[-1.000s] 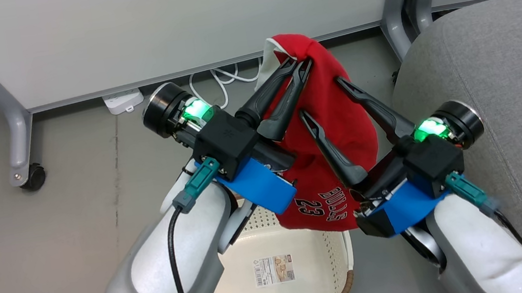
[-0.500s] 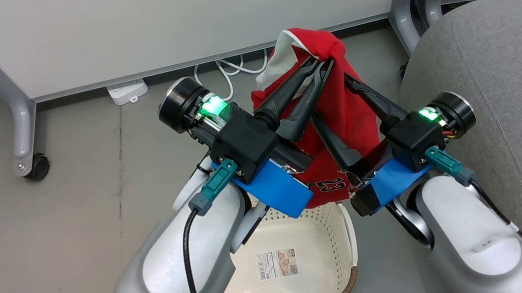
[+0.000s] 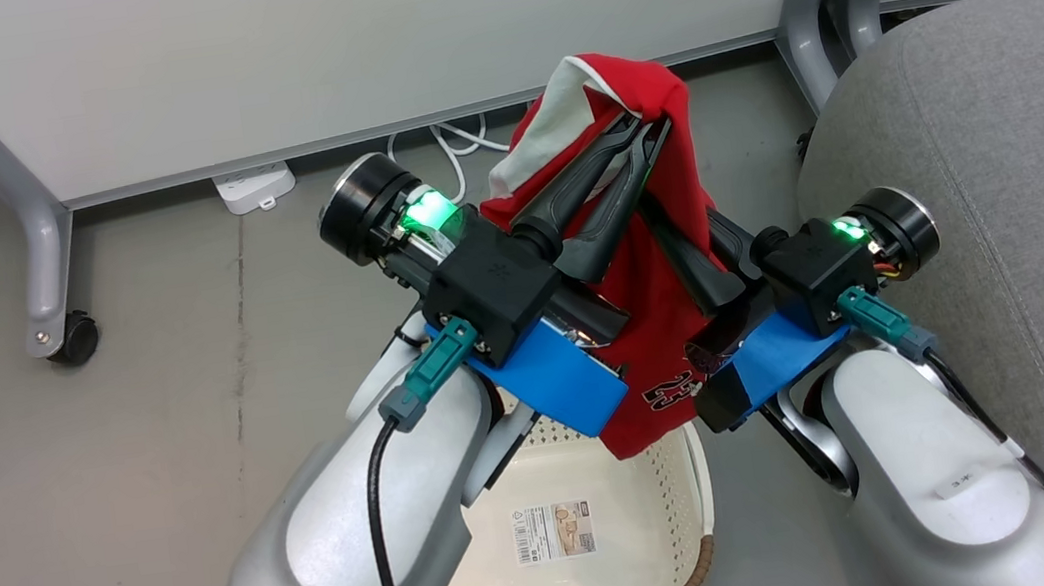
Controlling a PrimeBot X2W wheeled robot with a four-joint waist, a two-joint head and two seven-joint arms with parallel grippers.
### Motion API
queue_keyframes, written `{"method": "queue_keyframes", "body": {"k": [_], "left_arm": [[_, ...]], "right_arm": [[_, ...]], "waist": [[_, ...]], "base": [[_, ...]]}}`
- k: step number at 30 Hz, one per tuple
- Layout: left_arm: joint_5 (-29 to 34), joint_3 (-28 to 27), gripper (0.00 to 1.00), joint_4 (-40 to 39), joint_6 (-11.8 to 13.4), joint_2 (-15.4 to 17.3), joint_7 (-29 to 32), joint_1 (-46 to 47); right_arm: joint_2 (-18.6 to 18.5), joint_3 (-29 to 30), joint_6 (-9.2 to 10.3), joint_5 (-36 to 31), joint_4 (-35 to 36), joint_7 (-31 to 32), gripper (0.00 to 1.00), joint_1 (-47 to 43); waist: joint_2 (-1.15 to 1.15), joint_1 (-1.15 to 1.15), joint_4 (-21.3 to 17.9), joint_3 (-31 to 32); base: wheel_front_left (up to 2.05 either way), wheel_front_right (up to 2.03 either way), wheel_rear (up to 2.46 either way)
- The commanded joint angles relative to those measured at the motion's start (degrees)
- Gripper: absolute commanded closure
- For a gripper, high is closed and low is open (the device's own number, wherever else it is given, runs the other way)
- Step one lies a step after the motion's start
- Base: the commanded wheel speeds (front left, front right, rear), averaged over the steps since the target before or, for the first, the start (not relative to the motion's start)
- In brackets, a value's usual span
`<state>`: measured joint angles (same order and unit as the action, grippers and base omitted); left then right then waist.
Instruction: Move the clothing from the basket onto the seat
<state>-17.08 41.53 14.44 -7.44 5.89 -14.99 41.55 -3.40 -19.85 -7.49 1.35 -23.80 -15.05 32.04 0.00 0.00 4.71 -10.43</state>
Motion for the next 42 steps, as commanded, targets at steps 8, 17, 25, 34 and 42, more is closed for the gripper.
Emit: {"method": "queue_keyframes", "body": {"k": [8, 17, 25, 34, 42], "left_arm": [[-0.2, -0.1, 1.00, -0.1, -0.1, 0.3, -0.3, 0.2], [0.0, -0.8, 0.00, 1.3, -0.1, 0.0, -0.3, -0.4], [0.7, -1.0, 0.00, 1.5, -0.1, -0.1, -0.3, -1.0], [0.7, -0.6, 0.00, 1.9, -0.1, 0.8, -0.2, -1.6], [0.1, 0.7, 0.00, 2.6, -0.1, 2.2, -0.2, -1.8]], "right_arm": [[0.3, 0.0, -0.01, 0.2, -0.2, -0.2, 1.00, 0.1], [0.4, 0.6, -0.01, 0.4, 0.1, -0.2, 1.00, -0.4], [0.3, 1.8, -0.01, 0.7, 0.7, -0.2, 1.00, -0.6], [-0.1, 4.7, -0.01, 0.7, 2.4, -0.2, 1.00, -0.8], [0.1, 8.5, -0.01, 0.5, 4.6, -0.2, 1.00, -1.4]], "waist": [[0.00, 0.00, -0.1, 0.2], [0.00, 0.00, -0.2, 0.1], [0.00, 0.00, -0.7, -0.3], [0.00, 0.00, -3.4, -2.0], [0.00, 0.00, -7.7, -4.0]], "base": [[0.00, 0.00, 0.00], [0.00, 0.00, 0.00], [0.00, 0.00, 0.00], [0.00, 0.00, 0.00], [0.00, 0.00, 0.00]]}}
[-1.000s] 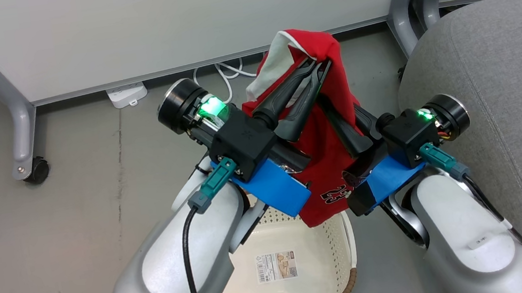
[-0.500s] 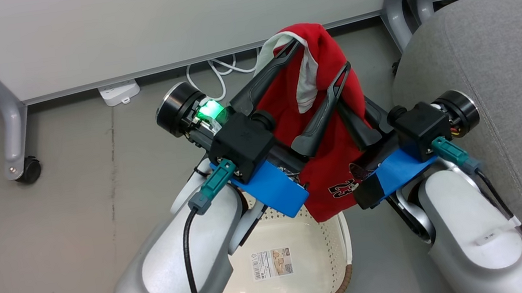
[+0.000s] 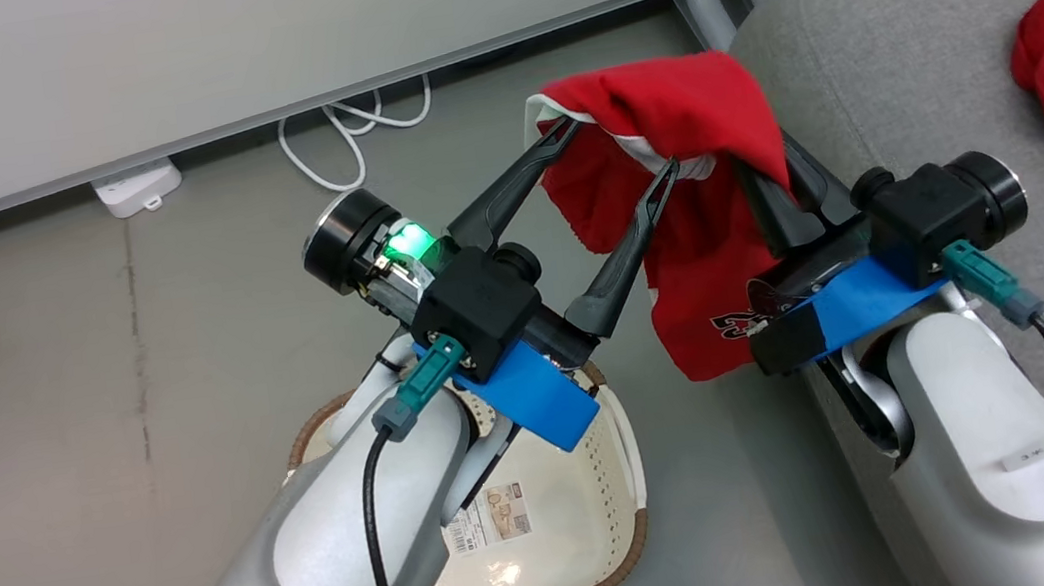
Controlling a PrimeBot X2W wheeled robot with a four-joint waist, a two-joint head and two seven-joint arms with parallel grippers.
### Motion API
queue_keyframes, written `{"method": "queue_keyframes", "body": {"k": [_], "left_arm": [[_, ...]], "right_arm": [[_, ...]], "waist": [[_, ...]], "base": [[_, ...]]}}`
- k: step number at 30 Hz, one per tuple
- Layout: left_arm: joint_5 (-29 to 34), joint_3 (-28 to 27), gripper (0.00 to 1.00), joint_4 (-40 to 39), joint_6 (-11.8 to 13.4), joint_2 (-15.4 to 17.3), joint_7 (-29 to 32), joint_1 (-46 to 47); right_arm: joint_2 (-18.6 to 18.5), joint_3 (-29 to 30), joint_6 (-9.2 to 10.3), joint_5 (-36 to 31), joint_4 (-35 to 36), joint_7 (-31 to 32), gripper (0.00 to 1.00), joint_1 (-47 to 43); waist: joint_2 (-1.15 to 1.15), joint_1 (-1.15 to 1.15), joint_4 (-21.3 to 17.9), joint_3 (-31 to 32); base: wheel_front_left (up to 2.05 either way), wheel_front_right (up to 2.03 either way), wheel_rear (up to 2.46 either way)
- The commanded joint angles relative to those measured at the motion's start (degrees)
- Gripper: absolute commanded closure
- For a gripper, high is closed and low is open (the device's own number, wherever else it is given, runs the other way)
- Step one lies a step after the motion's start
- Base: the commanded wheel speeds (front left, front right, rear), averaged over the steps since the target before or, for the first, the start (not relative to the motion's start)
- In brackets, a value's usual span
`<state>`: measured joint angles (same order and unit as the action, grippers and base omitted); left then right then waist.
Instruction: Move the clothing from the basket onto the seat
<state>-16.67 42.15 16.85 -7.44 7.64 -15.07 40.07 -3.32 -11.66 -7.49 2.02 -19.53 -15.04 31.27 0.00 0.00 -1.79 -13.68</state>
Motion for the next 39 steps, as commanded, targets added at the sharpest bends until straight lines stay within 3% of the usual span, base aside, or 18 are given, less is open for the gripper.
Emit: {"method": "queue_keyframes", "body": {"k": [1, 21, 39], "left_arm": [[-0.3, 0.3, 0.00, 0.3, -0.1, 0.5, -0.2, -0.3], [-1.0, 5.1, 0.00, 1.5, -0.1, 3.0, -0.2, -0.4], [-1.6, 7.9, 0.00, 2.1, -0.1, 2.9, -0.2, 0.2]], "right_arm": [[0.1, 0.8, -0.01, -0.2, 0.7, -0.2, 1.00, -0.7], [0.4, 12.7, -0.01, -0.5, 8.0, -0.2, 1.00, -4.9], [0.5, 16.3, -0.01, -0.3, 9.7, -0.2, 1.00, -7.4]], "waist": [[0.00, 0.00, -1.8, -1.0], [0.00, 0.00, -12.9, -5.0], [0.00, 0.00, -15.3, -6.0]], "base": [[0.00, 0.00, 0.00], [0.00, 0.00, 0.00], [0.00, 0.00, 0.00]]}}
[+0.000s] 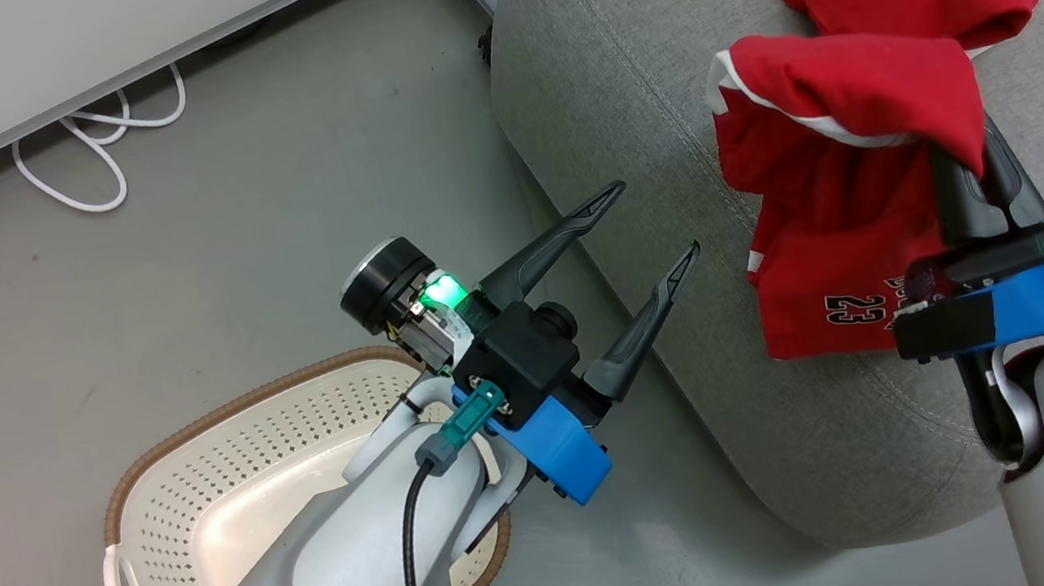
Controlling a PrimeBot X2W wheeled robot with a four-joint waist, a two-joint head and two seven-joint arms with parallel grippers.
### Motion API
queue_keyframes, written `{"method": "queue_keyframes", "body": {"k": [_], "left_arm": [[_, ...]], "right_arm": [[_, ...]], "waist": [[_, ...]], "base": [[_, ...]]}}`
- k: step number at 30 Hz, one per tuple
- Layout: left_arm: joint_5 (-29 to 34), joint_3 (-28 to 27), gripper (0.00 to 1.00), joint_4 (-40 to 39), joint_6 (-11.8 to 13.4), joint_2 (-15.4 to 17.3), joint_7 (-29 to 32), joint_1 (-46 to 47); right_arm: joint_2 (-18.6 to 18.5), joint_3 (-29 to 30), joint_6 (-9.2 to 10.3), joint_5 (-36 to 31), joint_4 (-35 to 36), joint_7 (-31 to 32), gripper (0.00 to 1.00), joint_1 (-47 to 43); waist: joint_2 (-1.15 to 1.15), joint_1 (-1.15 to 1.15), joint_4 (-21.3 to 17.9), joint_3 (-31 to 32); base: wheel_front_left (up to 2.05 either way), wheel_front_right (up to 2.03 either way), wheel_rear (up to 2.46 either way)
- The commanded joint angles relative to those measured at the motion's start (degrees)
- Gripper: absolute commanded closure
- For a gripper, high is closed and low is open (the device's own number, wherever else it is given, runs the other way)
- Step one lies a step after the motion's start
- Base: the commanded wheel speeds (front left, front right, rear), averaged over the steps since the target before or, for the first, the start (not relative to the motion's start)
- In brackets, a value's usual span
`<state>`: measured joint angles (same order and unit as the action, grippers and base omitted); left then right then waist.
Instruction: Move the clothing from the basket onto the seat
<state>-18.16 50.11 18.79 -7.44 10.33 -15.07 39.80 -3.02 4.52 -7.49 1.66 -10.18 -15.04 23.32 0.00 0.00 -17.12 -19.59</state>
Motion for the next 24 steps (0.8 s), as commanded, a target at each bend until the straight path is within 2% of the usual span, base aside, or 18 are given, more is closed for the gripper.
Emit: {"method": "queue_keyframes", "body": {"k": [1, 9, 13, 19, 24], "left_arm": [[-0.2, -0.1, 0.00, 0.1, -0.1, 0.2, -0.2, 0.6], [0.5, -0.7, 0.00, -0.5, -0.1, 0.2, -0.2, 1.6], [1.0, -0.7, 0.00, -0.7, -0.1, 0.8, -0.2, 2.8], [1.6, -0.3, 0.00, -1.2, -0.1, 1.7, 0.0, 5.4], [2.4, 0.3, 0.00, -1.9, -0.1, 2.3, 0.3, 7.9]], "right_arm": [[0.2, 0.1, -0.01, 0.1, 0.5, -0.2, 1.00, 1.1], [-1.1, 0.2, -0.01, -0.8, 2.3, -0.2, 1.00, 6.9], [-3.4, 1.3, -0.01, -1.2, 3.8, -0.2, 1.00, 12.9], [-8.0, 6.5, -0.01, -0.9, 6.0, -0.2, 1.00, 23.4], [-12.5, 13.5, -0.01, -0.3, 4.9, -0.2, 1.00, 30.8]], "waist": [[0.00, 0.00, 0.1, -0.2], [0.00, 0.00, 0.8, -2.6], [0.00, 0.00, 1.2, -5.6], [0.00, 0.00, 2.4, -11.4], [0.00, 0.00, 3.9, -16.1]], "base": [[0.00, 0.00, 0.00], [0.00, 0.00, 0.00], [0.00, 0.00, 0.00], [0.00, 0.00, 0.00], [0.00, 0.00, 0.00]]}}
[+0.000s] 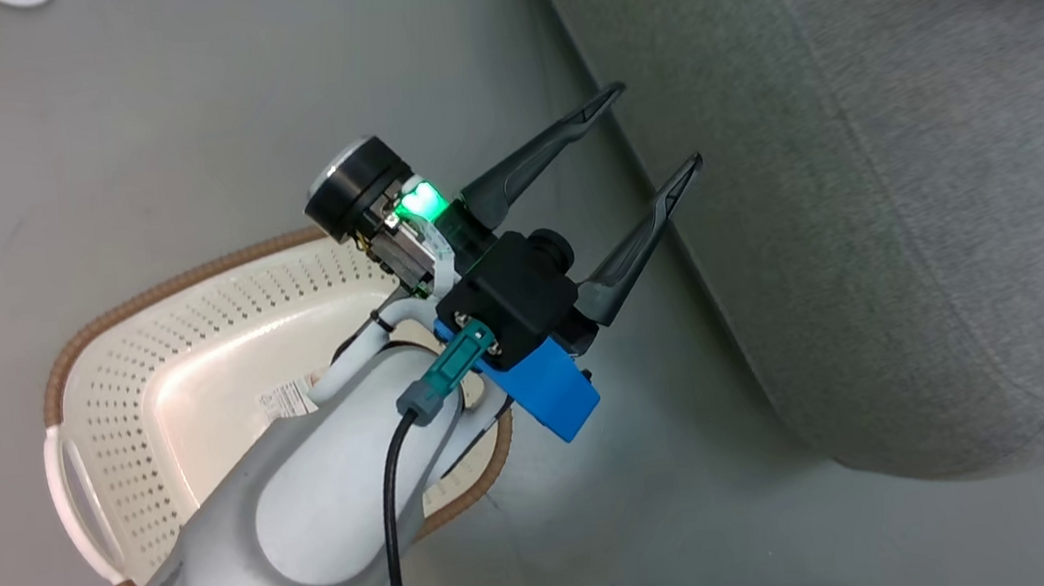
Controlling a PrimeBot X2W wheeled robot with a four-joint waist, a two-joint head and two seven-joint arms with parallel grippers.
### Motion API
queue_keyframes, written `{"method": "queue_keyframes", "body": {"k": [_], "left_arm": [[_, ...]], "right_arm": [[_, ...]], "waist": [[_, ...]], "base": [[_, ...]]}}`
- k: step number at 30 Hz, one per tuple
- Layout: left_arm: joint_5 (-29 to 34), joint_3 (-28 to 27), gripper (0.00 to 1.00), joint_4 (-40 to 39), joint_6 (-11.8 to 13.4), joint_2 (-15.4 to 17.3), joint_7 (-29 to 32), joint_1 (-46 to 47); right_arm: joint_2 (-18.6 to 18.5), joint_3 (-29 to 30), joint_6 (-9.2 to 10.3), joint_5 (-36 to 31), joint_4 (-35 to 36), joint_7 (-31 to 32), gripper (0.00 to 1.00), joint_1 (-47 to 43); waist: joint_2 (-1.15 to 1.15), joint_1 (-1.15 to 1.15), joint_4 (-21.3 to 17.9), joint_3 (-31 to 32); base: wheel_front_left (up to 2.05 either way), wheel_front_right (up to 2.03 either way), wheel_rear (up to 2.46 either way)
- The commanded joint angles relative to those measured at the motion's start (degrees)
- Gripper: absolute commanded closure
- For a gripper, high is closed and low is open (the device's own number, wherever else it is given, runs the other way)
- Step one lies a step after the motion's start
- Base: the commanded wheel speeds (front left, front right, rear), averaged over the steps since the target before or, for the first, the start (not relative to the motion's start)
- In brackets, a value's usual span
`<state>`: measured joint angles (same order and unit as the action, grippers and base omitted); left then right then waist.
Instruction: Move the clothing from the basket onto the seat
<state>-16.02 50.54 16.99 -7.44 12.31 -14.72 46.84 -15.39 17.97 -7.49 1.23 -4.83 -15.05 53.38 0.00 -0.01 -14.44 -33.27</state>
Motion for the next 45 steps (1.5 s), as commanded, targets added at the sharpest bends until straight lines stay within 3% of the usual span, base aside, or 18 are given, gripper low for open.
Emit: {"method": "queue_keyframes", "body": {"k": [1, 8, 14, 25, 31, 32, 33, 45], "left_arm": [[0.5, -0.1, 0.00, -0.4, -0.1, 0.4, 0.1, 1.3], [1.2, 0.2, 0.00, -1.5, 0.0, 1.2, 0.2, 3.4], [1.6, 0.3, 0.00, -2.4, 0.3, 1.8, 0.2, 4.3], [1.4, 0.6, 0.00, -2.5, 0.9, 2.3, 0.0, 4.7], [1.0, 0.8, 0.00, -2.0, 1.0, 2.7, -0.1, 4.6], [1.0, 0.9, 0.00, -1.9, 1.0, 2.6, -0.1, 4.7], [1.0, 0.9, 0.00, -1.9, 1.0, 2.6, -0.1, 4.7], [-1.2, -0.5, 0.00, -0.3, 1.7, 1.7, -0.5, 0.9]], "right_arm": [[-1.4, 1.4, -0.01, 0.1, -1.0, -0.2, 1.00, 1.7], [-8.4, 7.8, -0.01, -0.6, -8.3, -0.2, 1.00, 5.2], [-11.4, 12.0, -0.01, -1.1, -16.5, -0.2, 1.00, 3.1], [-9.3, 16.6, -0.01, -2.8, -27.6, -0.2, 1.00, 0.2], [-7.8, 16.8, -0.01, -2.8, -29.9, -0.2, 1.00, -0.4], [-7.6, 16.8, -0.01, -2.9, -29.6, -0.2, 0.60, -0.8], [-7.4, 16.8, -0.01, -2.9, -29.1, -0.2, 0.00, -1.1], [-3.5, 13.1, -0.01, -1.8, -17.8, -0.2, 0.00, -13.0]], "waist": [[0.00, 0.01, 1.5, -3.3], [0.00, 0.01, 3.5, -8.1], [0.00, 0.01, 4.7, -10.5], [0.00, 0.01, 4.9, -12.1], [0.00, 0.01, 4.4, -11.8], [0.00, 0.01, 4.3, -11.6], [0.00, 0.01, 4.3, -11.4], [0.00, 0.01, 2.8, -3.6]], "base": [[0.00, 0.00, 0.00], [0.00, 0.00, 0.00], [0.00, 0.00, 0.00], [0.00, 0.00, 0.00], [0.00, 0.00, 0.00], [0.00, 0.00, 0.00], [0.00, 0.00, 0.00], [0.00, 0.00, 0.00]]}}
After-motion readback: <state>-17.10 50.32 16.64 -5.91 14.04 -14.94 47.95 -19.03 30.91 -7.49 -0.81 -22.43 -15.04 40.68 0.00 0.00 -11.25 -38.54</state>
